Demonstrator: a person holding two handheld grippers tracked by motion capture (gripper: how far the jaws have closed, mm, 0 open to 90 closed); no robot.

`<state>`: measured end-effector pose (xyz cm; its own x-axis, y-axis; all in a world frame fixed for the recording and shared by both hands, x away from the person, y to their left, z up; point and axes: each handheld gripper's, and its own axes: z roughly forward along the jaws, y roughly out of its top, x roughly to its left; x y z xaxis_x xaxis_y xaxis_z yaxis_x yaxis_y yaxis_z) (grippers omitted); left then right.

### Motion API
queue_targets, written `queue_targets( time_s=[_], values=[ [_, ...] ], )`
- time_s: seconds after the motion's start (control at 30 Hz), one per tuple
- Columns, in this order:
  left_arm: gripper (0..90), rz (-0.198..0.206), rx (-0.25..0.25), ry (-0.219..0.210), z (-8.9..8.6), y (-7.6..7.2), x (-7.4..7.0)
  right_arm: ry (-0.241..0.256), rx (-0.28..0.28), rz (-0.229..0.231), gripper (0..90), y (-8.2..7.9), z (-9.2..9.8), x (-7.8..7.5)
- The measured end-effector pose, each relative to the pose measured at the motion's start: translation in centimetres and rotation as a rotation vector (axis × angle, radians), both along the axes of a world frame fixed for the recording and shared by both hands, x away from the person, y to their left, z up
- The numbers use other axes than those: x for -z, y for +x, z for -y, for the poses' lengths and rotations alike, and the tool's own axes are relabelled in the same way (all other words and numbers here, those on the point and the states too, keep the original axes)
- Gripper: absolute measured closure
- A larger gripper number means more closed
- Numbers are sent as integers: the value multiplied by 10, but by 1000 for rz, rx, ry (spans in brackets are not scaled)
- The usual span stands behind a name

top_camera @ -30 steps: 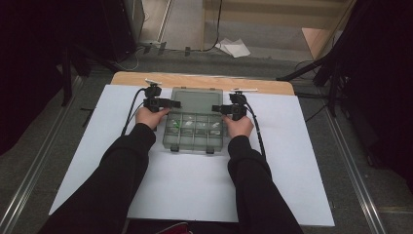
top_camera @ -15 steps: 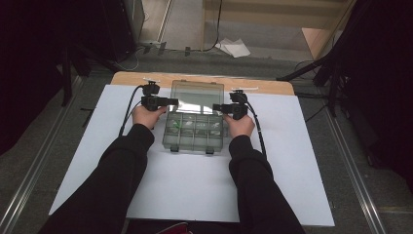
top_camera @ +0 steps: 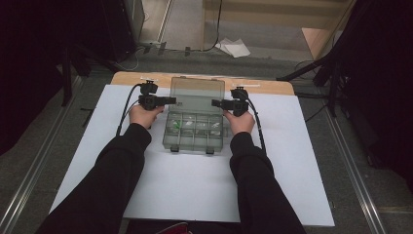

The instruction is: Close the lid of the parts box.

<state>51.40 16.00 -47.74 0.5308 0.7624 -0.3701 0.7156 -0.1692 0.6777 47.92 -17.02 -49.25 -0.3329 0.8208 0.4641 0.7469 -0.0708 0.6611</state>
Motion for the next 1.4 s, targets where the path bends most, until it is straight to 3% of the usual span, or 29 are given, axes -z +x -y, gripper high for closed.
queue_targets(
  time_s=[0.17, 0.3, 0.4, 0.53, 0.67, 0.77, 1.0, 1.17, 1.4],
  values=[
    [672, 23, 22, 17, -1, -1, -3, 17, 0, 1, 522, 1, 4, -4],
    [611, 14, 19, -26, -2, -1, -6, 34, -11, 9, 526, 0, 7, -6],
    [610, 39, 31, -17, -1, -2, -9, 27, -23, 19, 518, -2, 7, -9],
    [587, 53, 42, -49, -4, -3, -13, 22, -44, 36, 507, -4, 8, -13],
    [588, 82, 72, -39, -5, -7, -19, 24, -50, 72, 445, -6, 8, -20],
    [588, 100, 91, -24, -6, -9, -23, 8, -48, 117, 449, -8, 8, -27],
    [589, 129, 97, -52, -11, -12, -33, 1, -69, 136, 559, -11, 12, -40],
    [590, 137, 126, -18, -11, -14, -40, 0, -87, 149, 566, -14, 14, -45],
    [590, 141, 148, -19, -10, -16, -51, -16, -132, 155, 575, -18, 17, -55]
  ],
)
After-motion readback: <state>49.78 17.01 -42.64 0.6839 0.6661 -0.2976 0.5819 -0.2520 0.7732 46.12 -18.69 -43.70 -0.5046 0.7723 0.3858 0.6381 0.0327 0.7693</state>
